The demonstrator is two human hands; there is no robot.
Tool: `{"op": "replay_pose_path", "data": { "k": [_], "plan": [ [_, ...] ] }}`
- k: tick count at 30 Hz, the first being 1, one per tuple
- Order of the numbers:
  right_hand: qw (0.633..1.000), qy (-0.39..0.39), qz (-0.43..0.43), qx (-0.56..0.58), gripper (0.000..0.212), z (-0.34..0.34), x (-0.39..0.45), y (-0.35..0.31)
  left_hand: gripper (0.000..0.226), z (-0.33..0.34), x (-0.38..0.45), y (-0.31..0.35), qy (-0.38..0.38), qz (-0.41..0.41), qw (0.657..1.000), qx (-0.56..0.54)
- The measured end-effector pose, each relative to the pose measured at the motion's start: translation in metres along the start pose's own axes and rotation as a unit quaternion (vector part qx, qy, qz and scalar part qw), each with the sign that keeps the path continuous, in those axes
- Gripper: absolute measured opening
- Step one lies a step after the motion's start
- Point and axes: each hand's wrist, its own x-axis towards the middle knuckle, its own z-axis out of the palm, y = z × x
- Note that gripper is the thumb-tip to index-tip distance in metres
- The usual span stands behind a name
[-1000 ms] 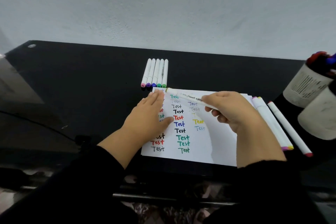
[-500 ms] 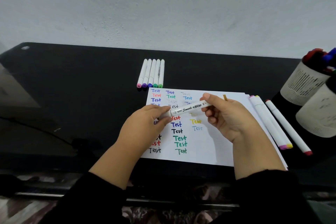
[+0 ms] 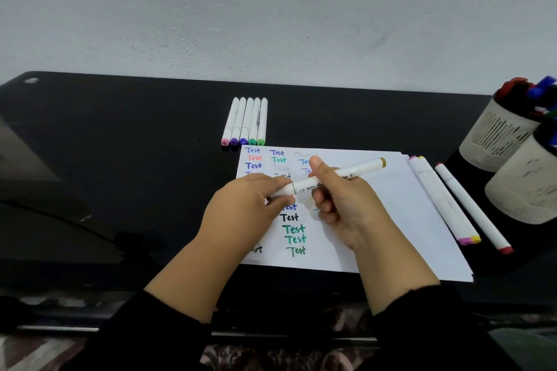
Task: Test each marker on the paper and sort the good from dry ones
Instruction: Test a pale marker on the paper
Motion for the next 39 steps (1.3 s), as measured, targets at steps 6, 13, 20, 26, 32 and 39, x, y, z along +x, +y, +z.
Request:
{"op": "replay_pose_path", "data": {
  "k": [6,13,20,26,32,39],
  "plan": [
    [1.000,0.011,-0.006,-0.004,0.032,0.005,0.002,0.003,0.038,0.005,-0.001,-0.001,-0.034,-0.014,0.999,-0.004],
    [1.000,0.024,-0.006,-0.003,0.028,0.005,0.006,0.005,0.032,0.007,0.002,0.001,-0.110,-0.074,0.990,-0.053],
    [0.998,0.050,-0.023,-0.005,0.030,0.003,0.006,0.008,0.033,0.005,0.001,0.004,-0.113,-0.108,0.980,-0.123],
    [0.996,0.085,-0.026,0.006,0.031,0.004,0.011,0.013,0.029,0.008,-0.001,0.004,-0.114,-0.137,0.964,-0.195],
    [0.997,0.075,-0.030,0.011,0.034,0.005,0.011,0.013,0.026,0.008,-0.001,0.002,-0.122,-0.145,0.950,-0.247],
    [0.993,0.104,-0.055,0.008,0.037,0.010,0.013,0.016,0.017,0.013,-0.003,-0.004,-0.109,-0.147,0.935,-0.305]
  ]
}}
